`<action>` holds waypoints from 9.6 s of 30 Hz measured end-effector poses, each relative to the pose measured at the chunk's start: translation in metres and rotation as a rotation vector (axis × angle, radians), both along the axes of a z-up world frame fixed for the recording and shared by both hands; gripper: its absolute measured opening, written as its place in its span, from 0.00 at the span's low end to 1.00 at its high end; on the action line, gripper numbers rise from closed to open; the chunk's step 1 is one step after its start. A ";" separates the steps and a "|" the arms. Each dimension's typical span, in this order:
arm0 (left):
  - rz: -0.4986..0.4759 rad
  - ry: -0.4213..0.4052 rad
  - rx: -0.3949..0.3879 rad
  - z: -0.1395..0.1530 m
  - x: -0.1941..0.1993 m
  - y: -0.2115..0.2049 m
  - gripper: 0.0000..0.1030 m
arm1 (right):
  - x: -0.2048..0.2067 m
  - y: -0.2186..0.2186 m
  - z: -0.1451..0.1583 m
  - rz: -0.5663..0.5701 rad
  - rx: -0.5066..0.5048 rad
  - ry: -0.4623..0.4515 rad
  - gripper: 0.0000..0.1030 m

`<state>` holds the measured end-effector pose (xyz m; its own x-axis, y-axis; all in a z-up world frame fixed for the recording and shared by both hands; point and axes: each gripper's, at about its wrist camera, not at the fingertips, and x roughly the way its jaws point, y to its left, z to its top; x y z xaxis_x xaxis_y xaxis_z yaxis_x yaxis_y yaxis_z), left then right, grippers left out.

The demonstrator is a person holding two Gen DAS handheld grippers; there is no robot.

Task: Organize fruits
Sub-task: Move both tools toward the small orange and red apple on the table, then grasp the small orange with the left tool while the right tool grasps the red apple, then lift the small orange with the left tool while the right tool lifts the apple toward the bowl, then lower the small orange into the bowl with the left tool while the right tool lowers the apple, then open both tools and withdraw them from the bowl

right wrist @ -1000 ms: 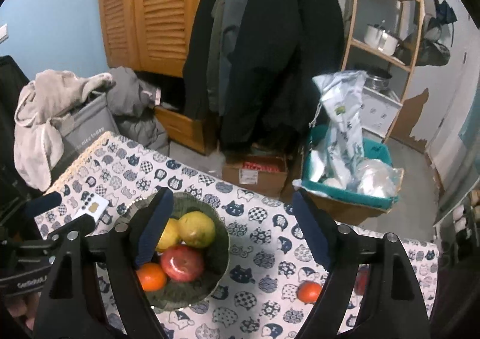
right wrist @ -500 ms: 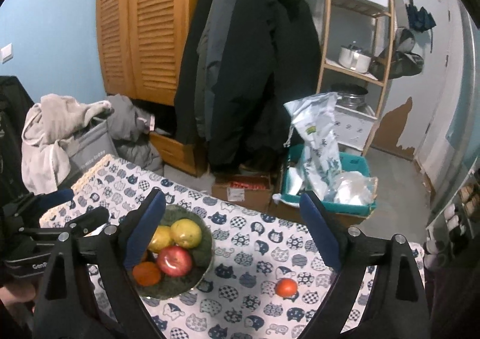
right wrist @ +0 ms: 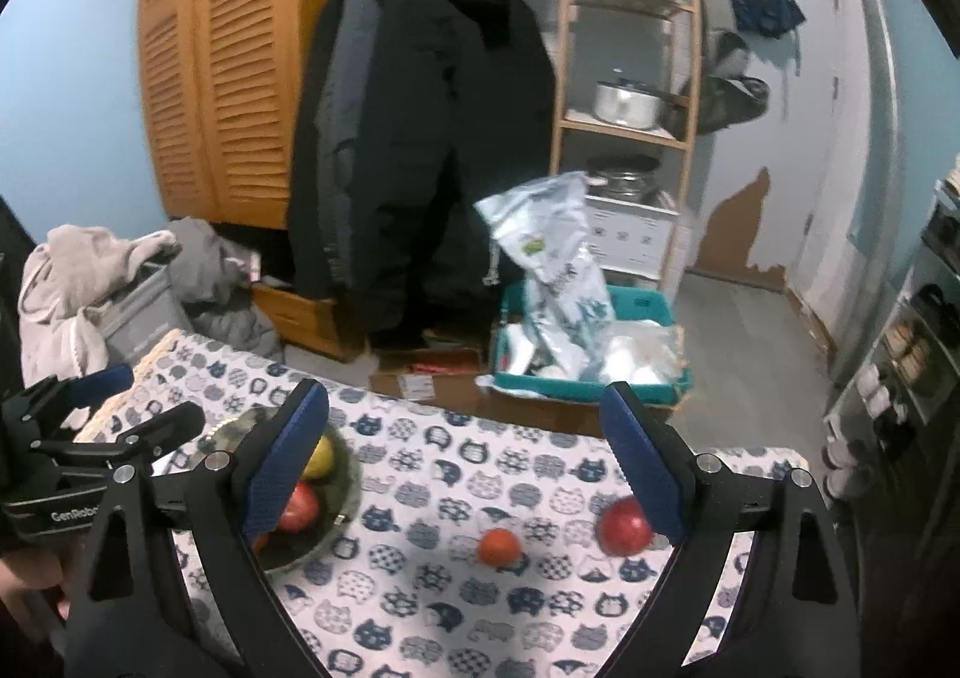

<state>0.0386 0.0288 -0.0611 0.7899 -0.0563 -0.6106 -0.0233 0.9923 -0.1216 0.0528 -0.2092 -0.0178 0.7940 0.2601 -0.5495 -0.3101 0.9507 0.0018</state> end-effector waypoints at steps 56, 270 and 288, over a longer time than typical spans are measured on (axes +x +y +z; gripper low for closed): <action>-0.248 0.454 0.127 -0.177 0.102 -0.167 0.92 | 0.068 -0.146 -0.193 -0.255 -0.038 0.478 0.88; 0.170 0.432 -0.098 -0.161 0.011 0.148 0.65 | 0.026 0.201 -0.239 0.377 -0.192 0.605 0.71; 0.176 0.362 -0.082 -0.123 -0.007 0.148 0.65 | 0.025 0.190 -0.184 0.378 -0.050 0.506 0.82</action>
<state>0.0313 0.1766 -0.1841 0.5265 0.0003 -0.8502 -0.2476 0.9567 -0.1530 0.0777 -0.0190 -0.2020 0.2909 0.4355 -0.8519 -0.5965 0.7787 0.1944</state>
